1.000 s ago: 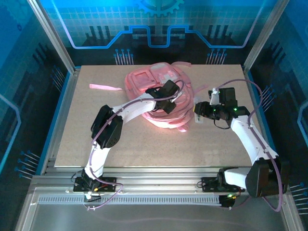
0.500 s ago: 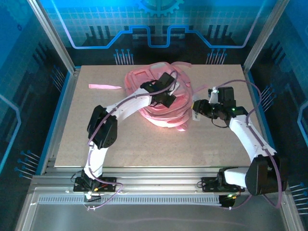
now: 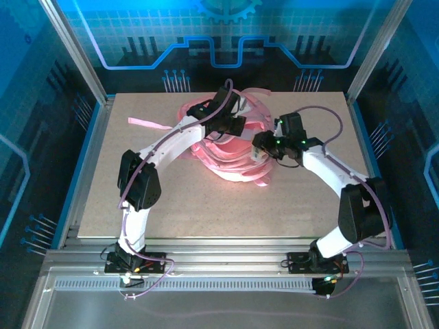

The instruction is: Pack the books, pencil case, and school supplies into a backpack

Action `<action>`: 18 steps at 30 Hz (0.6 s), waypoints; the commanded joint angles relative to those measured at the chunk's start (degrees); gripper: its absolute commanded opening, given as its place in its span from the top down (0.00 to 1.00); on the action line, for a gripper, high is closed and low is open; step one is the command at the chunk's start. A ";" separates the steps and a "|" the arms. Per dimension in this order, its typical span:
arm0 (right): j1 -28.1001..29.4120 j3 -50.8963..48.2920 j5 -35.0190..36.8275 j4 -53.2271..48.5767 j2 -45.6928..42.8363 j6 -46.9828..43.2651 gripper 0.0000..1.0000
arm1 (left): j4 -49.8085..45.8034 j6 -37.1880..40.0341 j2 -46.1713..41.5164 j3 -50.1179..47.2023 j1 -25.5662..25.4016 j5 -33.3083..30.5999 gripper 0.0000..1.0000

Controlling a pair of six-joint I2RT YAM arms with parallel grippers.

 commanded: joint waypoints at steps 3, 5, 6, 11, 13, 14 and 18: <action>1.51 5.52 4.68 2.26 5.94 8.89 0.56 | 4.32 -4.52 -3.99 -1.83 -0.74 2.95 1.00; 2.07 6.21 6.21 2.97 6.74 10.52 0.54 | 4.74 -5.15 -4.60 -2.57 -0.87 3.17 1.00; 2.23 7.44 6.48 2.25 7.44 10.77 0.51 | 5.56 -5.59 -5.04 -3.42 -0.97 3.22 1.00; 2.43 9.64 2.92 7.37 9.70 11.92 0.25 | 8.85 -8.39 -5.89 -4.48 -1.12 5.21 1.00; 2.54 9.02 1.71 10.83 10.16 11.58 0.31 | 8.44 -8.59 -5.52 -3.43 -1.50 5.33 1.00; 2.62 8.67 1.61 11.97 10.49 11.57 0.36 | 8.42 -8.74 -5.45 -2.99 -1.68 5.56 1.00; 2.73 7.15 -2.35 18.91 13.71 15.30 0.61 | 8.53 -9.19 -5.23 -1.91 -2.39 6.23 1.00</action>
